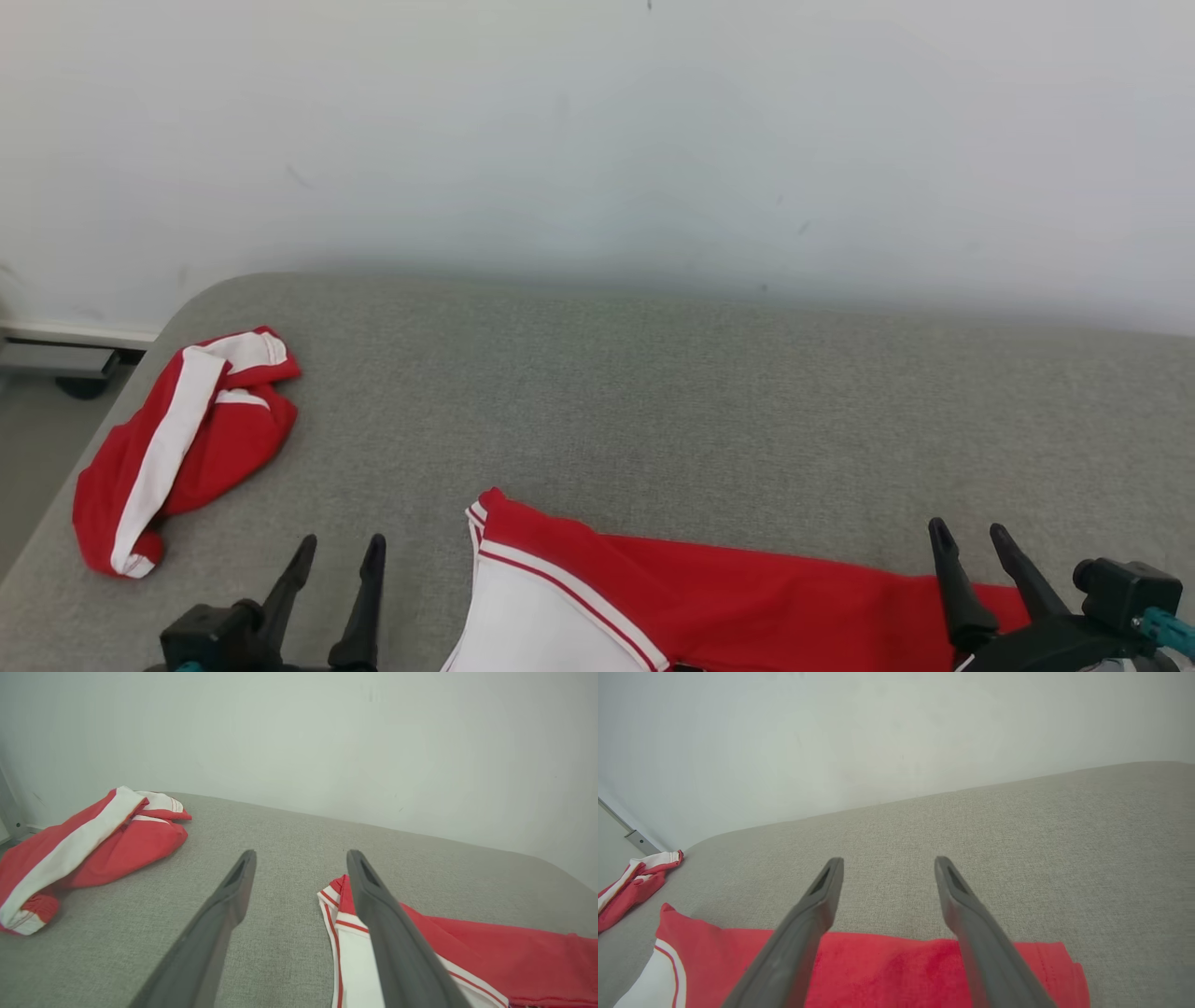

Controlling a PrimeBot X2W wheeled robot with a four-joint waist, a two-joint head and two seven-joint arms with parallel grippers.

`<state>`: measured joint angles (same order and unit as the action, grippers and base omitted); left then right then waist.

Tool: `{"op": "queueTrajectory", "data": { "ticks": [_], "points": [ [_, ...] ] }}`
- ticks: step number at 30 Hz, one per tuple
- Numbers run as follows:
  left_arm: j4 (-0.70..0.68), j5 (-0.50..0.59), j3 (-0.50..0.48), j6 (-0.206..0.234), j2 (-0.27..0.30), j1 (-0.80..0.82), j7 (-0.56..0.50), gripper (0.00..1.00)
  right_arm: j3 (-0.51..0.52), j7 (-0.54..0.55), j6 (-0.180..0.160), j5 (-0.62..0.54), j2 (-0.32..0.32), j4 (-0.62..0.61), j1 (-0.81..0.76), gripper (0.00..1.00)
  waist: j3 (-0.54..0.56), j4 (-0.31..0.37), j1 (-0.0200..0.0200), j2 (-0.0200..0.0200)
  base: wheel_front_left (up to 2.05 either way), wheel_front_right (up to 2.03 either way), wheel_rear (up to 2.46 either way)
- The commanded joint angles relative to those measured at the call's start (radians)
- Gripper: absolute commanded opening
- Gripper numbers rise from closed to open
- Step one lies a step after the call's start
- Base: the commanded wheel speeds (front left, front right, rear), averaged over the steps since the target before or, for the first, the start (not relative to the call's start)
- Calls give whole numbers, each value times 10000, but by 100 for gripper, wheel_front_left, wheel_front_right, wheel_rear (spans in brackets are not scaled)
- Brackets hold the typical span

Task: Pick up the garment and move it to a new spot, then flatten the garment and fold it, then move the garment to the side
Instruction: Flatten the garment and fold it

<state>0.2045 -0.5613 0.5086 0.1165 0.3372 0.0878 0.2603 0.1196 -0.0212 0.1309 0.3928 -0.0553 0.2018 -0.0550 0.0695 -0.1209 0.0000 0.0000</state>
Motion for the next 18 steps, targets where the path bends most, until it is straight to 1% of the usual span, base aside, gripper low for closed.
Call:
{"op": "queueTrajectory", "data": {
  "ticks": [1, 4, 8, 12, 18],
  "points": [
    [27, 114, 30, -45, 30, 99, 48, 100, 3, -77, -5, -130, 9, 36, -37, 100, 72, 146, 0, 0, 0, 0, 0],
    [183, 223, 123, -47, -32, 139, 52, 100, 5, -137, -5, -205, 21, 159, -14, 100, 111, 361, 0, 0, 0, 0, 0],
    [366, 312, 91, 85, -124, 200, 59, 100, -35, -141, -5, -408, 34, 323, 52, 100, 134, 631, 0, 0, 0, 0, 0],
    [564, 394, -142, 422, -206, 245, 63, 100, -114, -113, -5, -618, 39, 425, 127, 100, 111, 865, 0, 0, 0, 0, 0],
    [958, 332, -304, 689, -212, 475, -171, 100, -319, -25, -5, -826, 40, 668, 258, 100, 27, 1146, 0, 0, 0, 0, 0]
  ]
}}
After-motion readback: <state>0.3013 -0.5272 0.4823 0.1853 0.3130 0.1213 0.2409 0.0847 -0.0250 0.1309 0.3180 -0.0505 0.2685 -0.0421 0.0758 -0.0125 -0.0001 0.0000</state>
